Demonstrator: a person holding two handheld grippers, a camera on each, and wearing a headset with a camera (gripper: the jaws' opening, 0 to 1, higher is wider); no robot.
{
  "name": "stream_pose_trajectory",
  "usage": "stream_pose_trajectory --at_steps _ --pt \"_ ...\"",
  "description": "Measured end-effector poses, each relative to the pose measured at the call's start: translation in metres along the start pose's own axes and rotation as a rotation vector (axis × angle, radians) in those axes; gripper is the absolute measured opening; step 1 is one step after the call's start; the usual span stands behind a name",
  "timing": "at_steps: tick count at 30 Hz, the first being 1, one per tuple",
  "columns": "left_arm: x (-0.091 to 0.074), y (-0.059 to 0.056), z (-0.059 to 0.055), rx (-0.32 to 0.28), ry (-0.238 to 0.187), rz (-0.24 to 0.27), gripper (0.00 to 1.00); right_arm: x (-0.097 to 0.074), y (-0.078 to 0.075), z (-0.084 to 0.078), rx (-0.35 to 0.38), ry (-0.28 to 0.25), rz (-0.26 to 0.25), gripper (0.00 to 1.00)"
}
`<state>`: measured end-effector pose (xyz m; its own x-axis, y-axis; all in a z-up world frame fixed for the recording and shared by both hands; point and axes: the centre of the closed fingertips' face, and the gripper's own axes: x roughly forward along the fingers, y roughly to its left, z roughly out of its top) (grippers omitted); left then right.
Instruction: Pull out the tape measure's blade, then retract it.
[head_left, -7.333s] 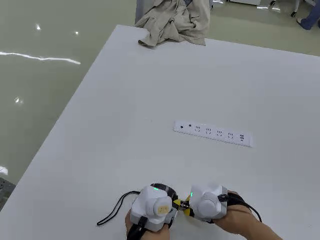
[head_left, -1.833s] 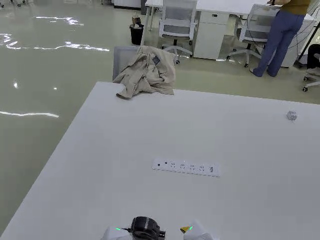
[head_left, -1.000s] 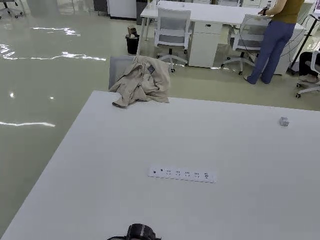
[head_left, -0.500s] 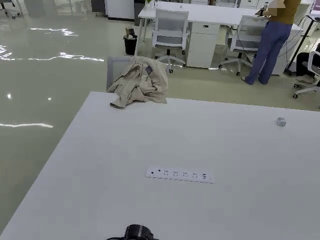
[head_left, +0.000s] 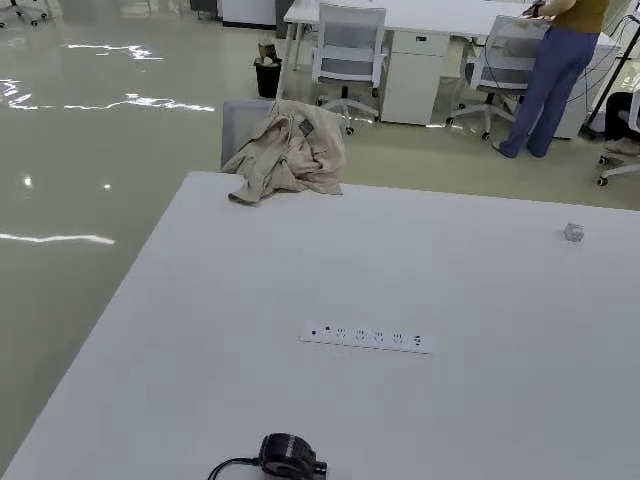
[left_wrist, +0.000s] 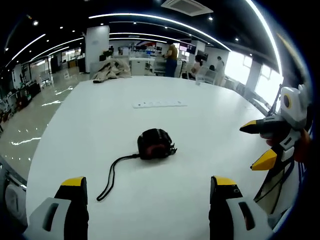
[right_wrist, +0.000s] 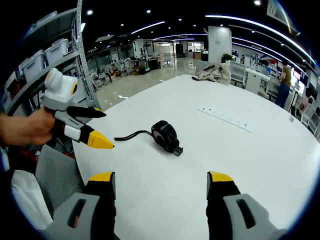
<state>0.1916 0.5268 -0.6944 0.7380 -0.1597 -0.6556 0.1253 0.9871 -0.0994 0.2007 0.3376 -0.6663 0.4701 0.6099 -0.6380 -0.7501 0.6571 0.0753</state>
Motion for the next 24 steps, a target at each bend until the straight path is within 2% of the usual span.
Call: stream_pose_trajectory --at_steps 3,9,13,14,17,19,21,24 --pt "-0.008 0.002 0.002 0.011 -0.002 -0.001 1.00 -0.005 0.000 0.001 -0.009 0.002 -0.002 0.77" --pt "-0.019 0.006 -0.001 0.025 0.015 -0.023 1.00 -0.017 0.001 0.001 -0.029 0.004 0.002 0.79" --pt "-0.023 0.002 -0.004 0.031 0.024 -0.087 1.00 -0.024 0.002 0.001 -0.046 0.009 0.008 0.79" --pt "-0.023 0.002 -0.005 0.034 0.028 -0.089 1.00 -0.025 0.002 0.001 -0.049 0.009 0.008 0.80" --pt "-0.024 0.003 -0.008 0.067 0.040 -0.102 1.00 -0.026 0.003 0.001 -0.058 0.004 0.018 0.81" --pt "-0.025 0.002 -0.006 0.072 0.029 -0.129 1.00 -0.025 0.004 0.000 -0.064 -0.001 0.028 0.81" --pt "-0.025 0.005 -0.006 0.102 0.033 -0.128 1.00 -0.024 0.005 0.000 -0.074 0.001 0.034 0.82" --pt "-0.026 0.008 -0.007 0.105 0.023 -0.141 1.00 -0.022 0.003 -0.003 -0.082 0.010 0.036 0.83"
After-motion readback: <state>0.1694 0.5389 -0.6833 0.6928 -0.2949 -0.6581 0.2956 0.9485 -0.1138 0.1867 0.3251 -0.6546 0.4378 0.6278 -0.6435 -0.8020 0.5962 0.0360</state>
